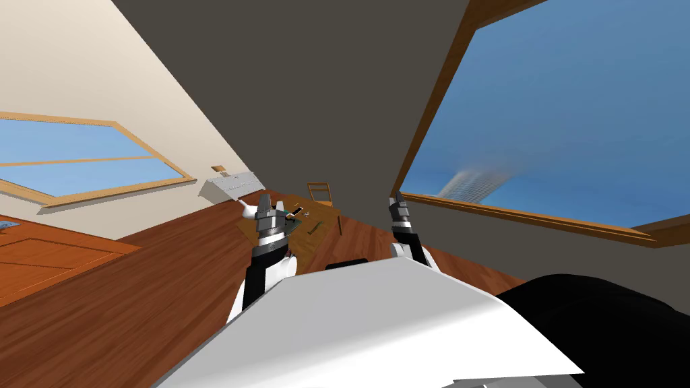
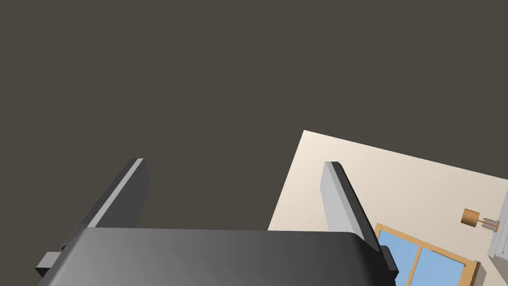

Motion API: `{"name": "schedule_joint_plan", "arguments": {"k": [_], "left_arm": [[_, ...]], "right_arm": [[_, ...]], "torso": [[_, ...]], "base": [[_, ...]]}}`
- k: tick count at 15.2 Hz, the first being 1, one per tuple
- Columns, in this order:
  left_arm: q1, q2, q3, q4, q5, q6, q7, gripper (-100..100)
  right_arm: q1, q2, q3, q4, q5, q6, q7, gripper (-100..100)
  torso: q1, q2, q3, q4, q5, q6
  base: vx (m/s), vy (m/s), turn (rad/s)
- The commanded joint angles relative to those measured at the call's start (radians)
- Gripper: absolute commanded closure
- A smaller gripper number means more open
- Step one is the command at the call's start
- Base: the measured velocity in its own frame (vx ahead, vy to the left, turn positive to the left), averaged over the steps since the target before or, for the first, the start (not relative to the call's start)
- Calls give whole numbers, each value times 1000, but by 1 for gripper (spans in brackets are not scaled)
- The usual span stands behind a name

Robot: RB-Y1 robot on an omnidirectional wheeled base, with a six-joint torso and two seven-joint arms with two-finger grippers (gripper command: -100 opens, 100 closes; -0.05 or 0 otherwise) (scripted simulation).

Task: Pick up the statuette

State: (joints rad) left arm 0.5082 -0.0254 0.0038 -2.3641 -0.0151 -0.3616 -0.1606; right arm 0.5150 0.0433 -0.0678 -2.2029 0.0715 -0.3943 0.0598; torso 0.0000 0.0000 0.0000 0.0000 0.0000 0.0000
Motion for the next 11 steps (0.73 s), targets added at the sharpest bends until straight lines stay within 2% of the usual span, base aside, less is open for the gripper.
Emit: {"name": "schedule_joint_plan", "arguments": {"k": [1, 2, 3, 5, 6, 8, 9, 11], "left_arm": [[-5, 41, 1, 11, 6, 9, 4, -100], [-10, 64, 3, 22, 12, 19, 8, -100], [-10, 70, 3, 22, 12, 19, 8, -100], [-25, 126, 7, 56, 30, 47, 19, -100], [-25, 128, 7, 56, 30, 47, 19, -100], [-45, 181, 12, 102, 55, 86, 35, -100], [-45, 181, 12, 102, 55, 86, 35, -100], [-71, 229, 19, 159, 86, 135, 55, -100]], "right_arm": [[0, 0, 0, 0, 0, 0, 0, 0], [0, 0, 0, 0, 0, 0, 0, 0], [0, 0, 0, 0, 0, 0, 0, 0], [0, 0, 0, 0, 0, 0, 0, 0], [0, 0, 0, 0, 0, 0, 0, 0], [0, 0, 0, 0, 0, 0, 0, 0], [0, 0, 0, 0, 0, 0, 0, 0], [0, 0, 0, 0, 0, 0, 0, 0]], "torso": [[0, 0, 0, 0, 0, 0], [0, 0, 0, 0, 0, 0], [0, 0, 0, 0, 0, 0], [1, -1, 0, 0, 0, 0], [1, -1, -1, 0, 0, 0], [1, -1, -1, 0, 0, 0], [1, -1, -1, 0, 0, 0], [1, -2, -1, 0, 0, 0]], "base": [[2, -1, -16], [6, -1, -28], [7, 0, -21], [10, 0, -29], [11, 1, -32], [13, 1, -47], [16, 2, -41], [19, 1, -49]]}}
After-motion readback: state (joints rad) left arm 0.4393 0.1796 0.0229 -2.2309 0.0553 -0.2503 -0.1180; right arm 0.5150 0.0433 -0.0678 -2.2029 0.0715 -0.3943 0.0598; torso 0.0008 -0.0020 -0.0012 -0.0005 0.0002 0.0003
